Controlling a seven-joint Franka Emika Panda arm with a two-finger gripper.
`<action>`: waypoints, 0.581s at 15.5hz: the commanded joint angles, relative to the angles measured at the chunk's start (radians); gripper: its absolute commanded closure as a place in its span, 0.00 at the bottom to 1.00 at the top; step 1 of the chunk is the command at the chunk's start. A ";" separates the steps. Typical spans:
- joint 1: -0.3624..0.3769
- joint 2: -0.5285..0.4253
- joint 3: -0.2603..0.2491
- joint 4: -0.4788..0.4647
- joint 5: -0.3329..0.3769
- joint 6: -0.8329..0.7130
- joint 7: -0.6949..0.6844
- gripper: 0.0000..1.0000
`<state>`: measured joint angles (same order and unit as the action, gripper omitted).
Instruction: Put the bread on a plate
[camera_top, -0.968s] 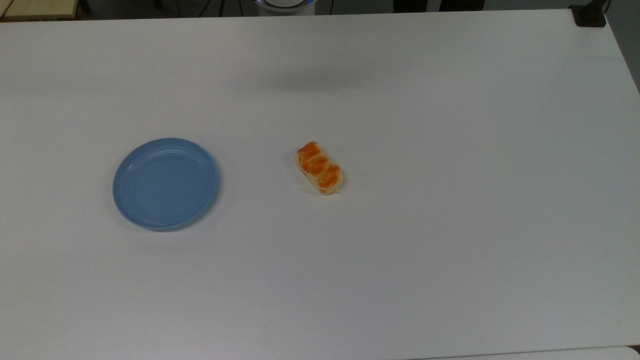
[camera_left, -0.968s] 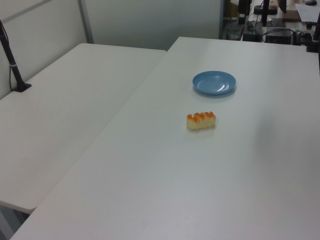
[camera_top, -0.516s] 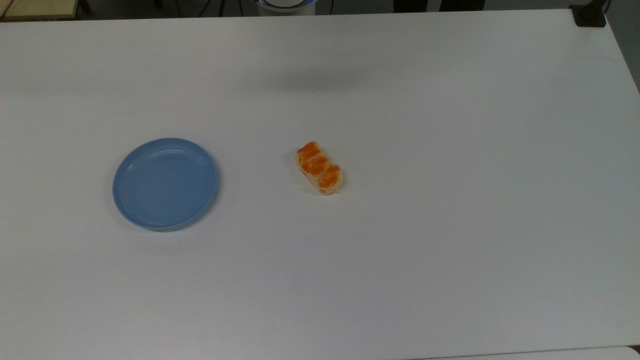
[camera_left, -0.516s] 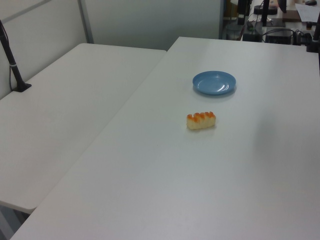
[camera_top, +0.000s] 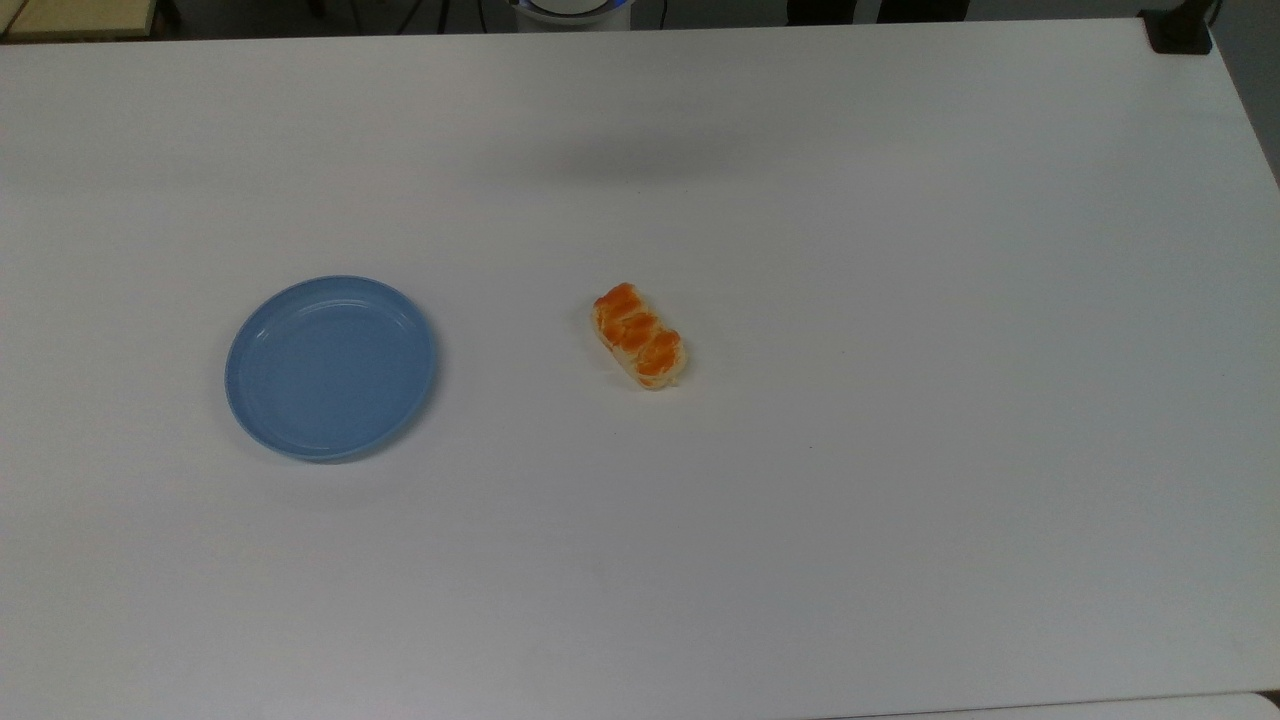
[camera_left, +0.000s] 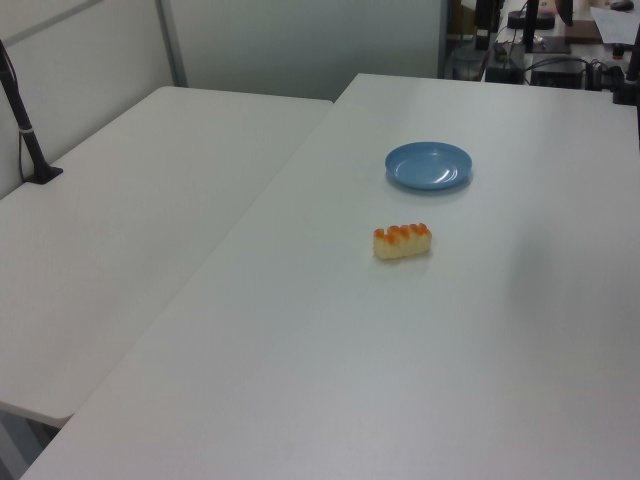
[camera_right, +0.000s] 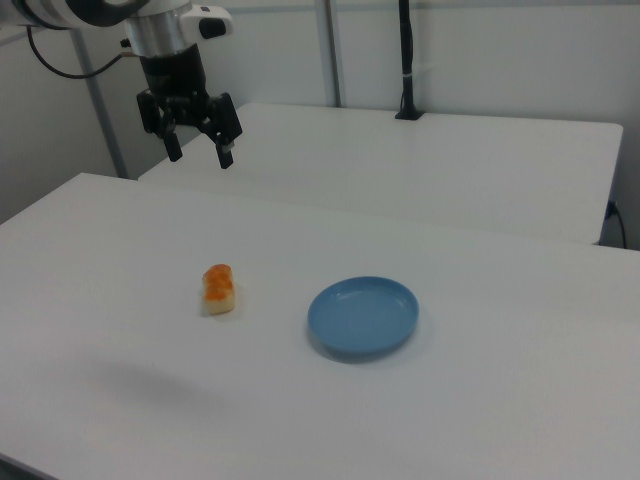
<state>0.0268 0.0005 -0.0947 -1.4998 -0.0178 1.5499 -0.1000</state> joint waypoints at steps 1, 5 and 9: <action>0.021 -0.025 -0.016 -0.034 0.001 0.013 0.017 0.00; 0.021 -0.027 -0.016 -0.036 -0.001 -0.013 0.016 0.00; 0.021 -0.028 -0.016 -0.036 0.001 -0.027 0.014 0.00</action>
<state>0.0268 0.0007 -0.0947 -1.5043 -0.0179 1.5403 -0.0999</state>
